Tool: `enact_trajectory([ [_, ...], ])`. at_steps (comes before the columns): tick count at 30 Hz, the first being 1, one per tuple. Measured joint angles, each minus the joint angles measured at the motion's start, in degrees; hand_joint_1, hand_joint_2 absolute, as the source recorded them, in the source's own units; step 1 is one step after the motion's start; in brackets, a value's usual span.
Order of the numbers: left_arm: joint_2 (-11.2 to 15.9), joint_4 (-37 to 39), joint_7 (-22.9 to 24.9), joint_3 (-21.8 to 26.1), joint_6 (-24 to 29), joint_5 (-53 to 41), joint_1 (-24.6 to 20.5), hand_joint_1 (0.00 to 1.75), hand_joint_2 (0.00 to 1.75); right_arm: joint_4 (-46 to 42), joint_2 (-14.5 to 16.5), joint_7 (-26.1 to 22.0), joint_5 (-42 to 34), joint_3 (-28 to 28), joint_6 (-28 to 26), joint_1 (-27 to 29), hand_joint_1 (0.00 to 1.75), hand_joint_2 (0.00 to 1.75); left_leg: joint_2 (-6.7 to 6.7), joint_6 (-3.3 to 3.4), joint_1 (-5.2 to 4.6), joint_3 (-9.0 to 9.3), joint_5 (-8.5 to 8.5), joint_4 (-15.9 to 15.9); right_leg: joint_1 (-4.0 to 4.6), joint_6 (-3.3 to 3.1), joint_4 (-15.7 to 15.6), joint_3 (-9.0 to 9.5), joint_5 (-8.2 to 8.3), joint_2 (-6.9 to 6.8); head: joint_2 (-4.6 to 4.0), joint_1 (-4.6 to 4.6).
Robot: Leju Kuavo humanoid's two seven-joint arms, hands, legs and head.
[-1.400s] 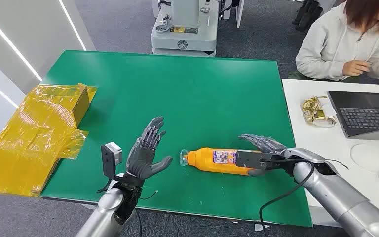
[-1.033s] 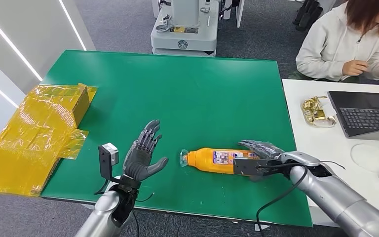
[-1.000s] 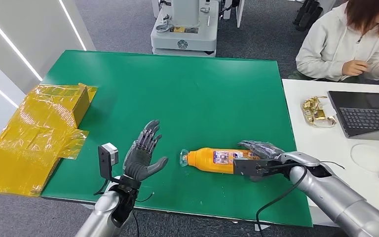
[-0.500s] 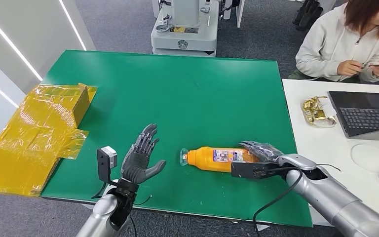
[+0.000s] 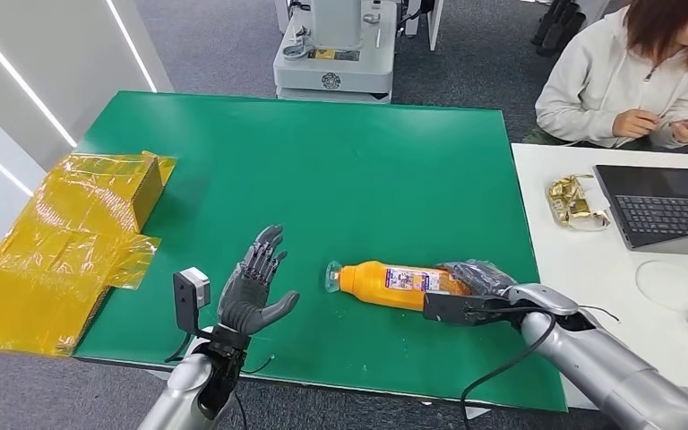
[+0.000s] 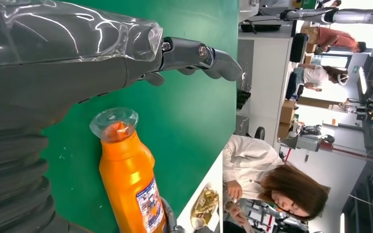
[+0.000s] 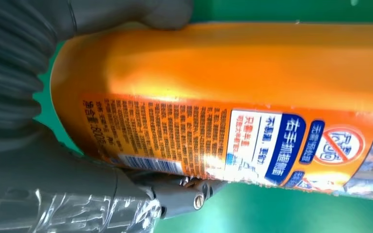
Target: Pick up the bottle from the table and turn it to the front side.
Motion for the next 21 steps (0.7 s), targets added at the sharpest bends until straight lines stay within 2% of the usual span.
enact_trajectory([
  [3,0.01,-0.01,-0.47,-0.01,0.94,-0.31,0.17,0.00,1.75,-0.26,0.02,-1.26,-1.54,-0.77,-2.39,1.63,1.75,1.75,-0.02,0.00,0.01,0.05,0.00,0.00,0.01,0.00,-0.01,0.03,-0.01,-0.02,0.00,-0.01],
  [7,0.09,-0.47,-1.41,-0.01,2.92,-1.66,1.39,0.00,1.75,-5.07,-1.43,-2.76,-4.91,-5.45,-6.50,8.48,1.75,1.75,-0.10,0.00,0.02,0.05,-0.03,0.00,0.03,0.04,-0.02,0.10,-0.06,-0.10,0.00,0.01],
  [14,0.13,-0.87,-1.86,-0.01,4.10,-2.62,1.92,0.00,1.75,-10.84,-2.53,-3.20,-6.22,-11.29,-7.94,15.53,1.75,1.75,-0.09,0.01,0.03,0.09,-0.07,0.00,0.03,0.05,-0.04,0.13,-0.08,-0.11,0.00,0.01],
  [16,0.13,-1.21,-2.17,-0.01,5.52,-3.84,2.23,0.00,1.75,-13.37,-2.48,-4.52,-8.12,-14.20,-9.83,19.68,1.75,1.75,-0.24,0.02,0.04,0.09,-0.07,0.00,0.05,0.06,-0.04,0.19,-0.11,-0.27,0.00,0.02],
  [21,0.14,-2.43,-2.38,-0.08,7.96,-5.72,3.00,0.00,1.75,-23.68,-0.88,-6.54,-8.80,-23.37,-16.00,34.71,1.75,1.75,-0.47,0.03,0.04,-0.01,-0.13,-0.02,0.05,0.04,-0.03,0.19,-0.27,-0.49,0.00,0.00],
])
